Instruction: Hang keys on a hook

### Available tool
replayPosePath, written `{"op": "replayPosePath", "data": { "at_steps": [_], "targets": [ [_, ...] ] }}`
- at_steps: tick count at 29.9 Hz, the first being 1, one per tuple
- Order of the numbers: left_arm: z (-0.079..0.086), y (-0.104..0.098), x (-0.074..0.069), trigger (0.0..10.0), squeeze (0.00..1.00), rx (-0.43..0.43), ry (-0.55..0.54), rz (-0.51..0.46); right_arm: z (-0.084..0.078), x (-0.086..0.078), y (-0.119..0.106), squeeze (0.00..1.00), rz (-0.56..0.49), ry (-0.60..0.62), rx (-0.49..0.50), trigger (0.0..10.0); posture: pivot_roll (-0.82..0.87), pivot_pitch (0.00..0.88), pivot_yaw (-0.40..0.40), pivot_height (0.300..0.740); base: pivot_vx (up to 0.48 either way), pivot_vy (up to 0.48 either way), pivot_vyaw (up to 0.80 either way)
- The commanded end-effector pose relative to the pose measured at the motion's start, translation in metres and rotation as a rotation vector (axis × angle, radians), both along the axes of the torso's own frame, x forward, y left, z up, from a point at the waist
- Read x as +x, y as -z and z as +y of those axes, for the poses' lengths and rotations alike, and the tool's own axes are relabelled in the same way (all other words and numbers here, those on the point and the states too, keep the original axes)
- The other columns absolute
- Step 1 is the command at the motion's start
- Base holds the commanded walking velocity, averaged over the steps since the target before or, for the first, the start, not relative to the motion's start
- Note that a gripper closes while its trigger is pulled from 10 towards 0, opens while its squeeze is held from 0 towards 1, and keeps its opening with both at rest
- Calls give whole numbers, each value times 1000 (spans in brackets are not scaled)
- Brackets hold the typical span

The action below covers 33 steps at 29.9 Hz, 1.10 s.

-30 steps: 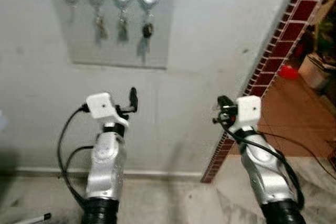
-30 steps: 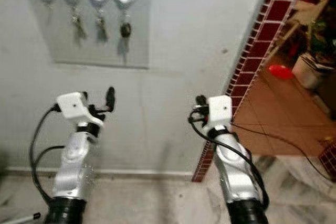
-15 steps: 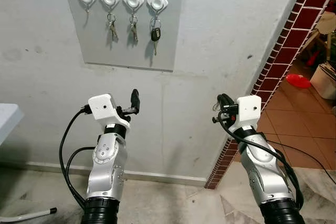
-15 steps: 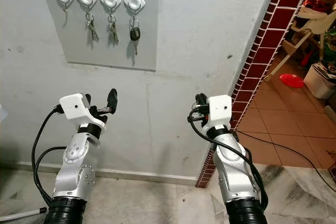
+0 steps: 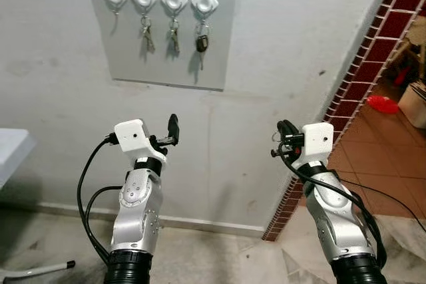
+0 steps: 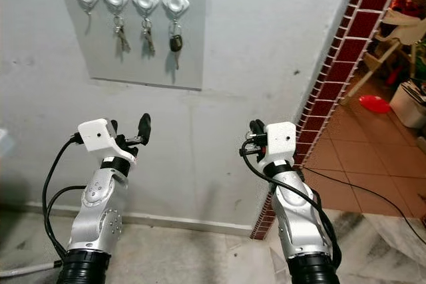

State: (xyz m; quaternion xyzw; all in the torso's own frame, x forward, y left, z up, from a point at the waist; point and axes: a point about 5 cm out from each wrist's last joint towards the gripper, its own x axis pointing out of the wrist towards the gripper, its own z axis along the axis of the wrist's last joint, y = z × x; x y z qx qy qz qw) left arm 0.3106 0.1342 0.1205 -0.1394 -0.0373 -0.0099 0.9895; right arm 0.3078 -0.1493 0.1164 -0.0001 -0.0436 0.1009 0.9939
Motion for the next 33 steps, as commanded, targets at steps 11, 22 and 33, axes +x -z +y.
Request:
{"op": "replayPosePath", "data": {
  "at_steps": [11,22,33],
  "targets": [
    [2,-3,0,10000,0,30,3,0,3,0,-6,0,-34,-7,9,10000,12,0,-56,740,0,131,0],
    [2,-1,0,10000,0,21,6,16,2,-2,-6,0,-33,-2,13,10000,12,0,-54,740,0,34,0],
    [3,-1,0,10000,0,23,7,21,3,-2,-6,0,-32,1,16,10000,12,0,-52,740,0,387,0]
  ]
}}
